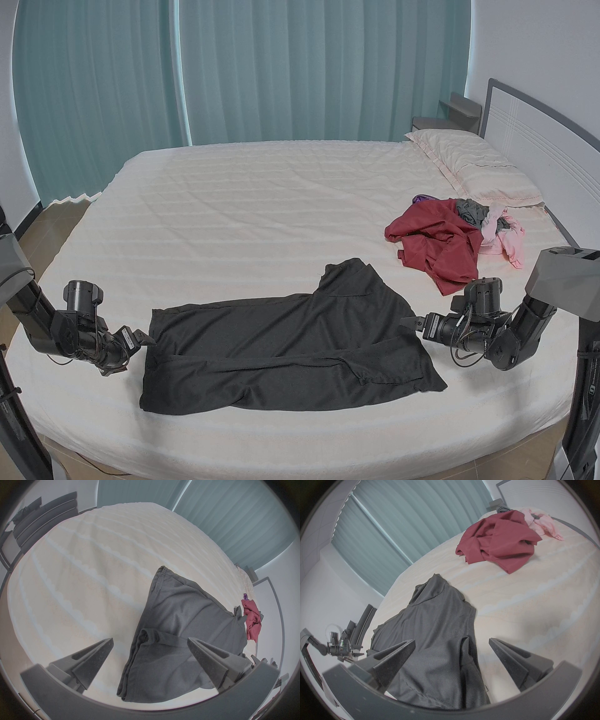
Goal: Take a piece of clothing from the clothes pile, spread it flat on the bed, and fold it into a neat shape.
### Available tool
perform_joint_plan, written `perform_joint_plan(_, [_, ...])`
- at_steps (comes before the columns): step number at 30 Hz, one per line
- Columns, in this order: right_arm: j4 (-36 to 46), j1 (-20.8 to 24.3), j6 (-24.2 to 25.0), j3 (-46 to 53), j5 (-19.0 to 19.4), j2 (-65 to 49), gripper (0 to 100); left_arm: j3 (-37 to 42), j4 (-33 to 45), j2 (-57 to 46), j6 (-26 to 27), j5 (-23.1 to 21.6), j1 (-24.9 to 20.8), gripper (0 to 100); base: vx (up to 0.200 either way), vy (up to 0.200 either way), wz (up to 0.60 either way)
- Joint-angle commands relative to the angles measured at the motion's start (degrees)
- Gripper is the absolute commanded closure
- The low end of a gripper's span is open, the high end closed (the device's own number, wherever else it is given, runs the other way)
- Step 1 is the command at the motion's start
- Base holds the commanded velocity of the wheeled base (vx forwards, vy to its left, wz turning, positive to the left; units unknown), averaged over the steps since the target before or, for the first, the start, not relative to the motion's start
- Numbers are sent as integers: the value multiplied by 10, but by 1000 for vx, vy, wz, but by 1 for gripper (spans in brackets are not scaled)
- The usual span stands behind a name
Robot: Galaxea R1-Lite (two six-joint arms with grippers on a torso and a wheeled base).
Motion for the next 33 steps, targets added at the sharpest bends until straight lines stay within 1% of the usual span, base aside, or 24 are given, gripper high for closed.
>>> perform_joint_plan(1, [3, 1, 0, 2, 1, -15, 0, 2, -1, -17, -12, -3, 3, 0, 200, 0, 0])
perform_joint_plan(5, [3, 1, 1, 2, 0, -16, 0, 1, -2, -18, -10, -3, 3, 0, 200, 0, 0])
perform_joint_plan(11, [4, 1, 0, 3, 0, -15, 0, -7, -2, -14, -9, -2, 2, 0, 0, 0, 0])
perform_joint_plan(15, [4, 2, 0, 3, 0, -16, 0, -31, -2, -10, -11, 2, 2, 0, 0, 0, 0])
perform_joint_plan(17, [4, 2, 0, 3, 0, -16, 0, -59, 1, 2, -13, 4, 0, 0, 0, 0, 0])
perform_joint_plan(19, [4, 2, 0, 3, 0, -16, 0, -59, 1, 2, -13, 4, 0, 0, 0, 0, 0])
perform_joint_plan(20, [5, 2, 0, 2, 0, -16, 0, -88, 1, 26, -15, 12, -3, 0, 0, 0, 0])
perform_joint_plan(27, [5, 11, 0, 3, -1, -16, 0, -190, 3, 119, -15, 69, -12, 0, 0, 0, 0])
perform_joint_plan(33, [7, 17, 0, -1, -2, -16, 0, -222, 4, 154, -16, 69, -18, 0, 0, 0, 0])
